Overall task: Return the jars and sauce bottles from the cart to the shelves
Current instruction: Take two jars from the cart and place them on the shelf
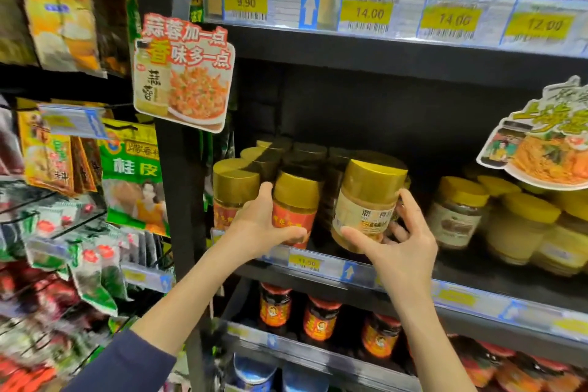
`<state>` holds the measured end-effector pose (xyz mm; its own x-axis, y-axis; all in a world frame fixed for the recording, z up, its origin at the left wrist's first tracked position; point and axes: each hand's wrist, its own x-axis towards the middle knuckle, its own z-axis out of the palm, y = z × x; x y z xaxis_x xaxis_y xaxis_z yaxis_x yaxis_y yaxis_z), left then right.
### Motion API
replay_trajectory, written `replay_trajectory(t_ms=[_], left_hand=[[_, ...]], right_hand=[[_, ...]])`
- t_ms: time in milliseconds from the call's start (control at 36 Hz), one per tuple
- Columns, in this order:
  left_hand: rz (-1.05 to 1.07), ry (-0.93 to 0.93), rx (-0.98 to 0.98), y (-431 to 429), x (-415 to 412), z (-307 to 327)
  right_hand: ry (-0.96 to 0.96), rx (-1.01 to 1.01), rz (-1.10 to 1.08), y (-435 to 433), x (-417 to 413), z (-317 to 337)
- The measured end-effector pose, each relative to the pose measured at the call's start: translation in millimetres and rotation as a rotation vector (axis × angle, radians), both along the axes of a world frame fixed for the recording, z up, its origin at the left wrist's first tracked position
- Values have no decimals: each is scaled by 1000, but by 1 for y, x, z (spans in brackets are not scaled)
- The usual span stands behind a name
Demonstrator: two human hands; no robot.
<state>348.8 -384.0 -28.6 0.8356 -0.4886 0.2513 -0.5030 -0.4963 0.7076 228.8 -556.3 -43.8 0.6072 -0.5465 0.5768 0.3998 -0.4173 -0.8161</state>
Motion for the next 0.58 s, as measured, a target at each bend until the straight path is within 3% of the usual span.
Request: replay_trajectory(t_ms=[222, 444, 583], left_hand=[[80, -84, 74, 7, -6, -4], [81, -97, -1, 17, -18, 5], [29, -312, -112, 24, -41, 38]], right_hand=[[-4, -24, -8, 5, 1, -5], [-12, -51, -29, 7, -2, -4], [-16, -52, -51, 11, -6, 1]])
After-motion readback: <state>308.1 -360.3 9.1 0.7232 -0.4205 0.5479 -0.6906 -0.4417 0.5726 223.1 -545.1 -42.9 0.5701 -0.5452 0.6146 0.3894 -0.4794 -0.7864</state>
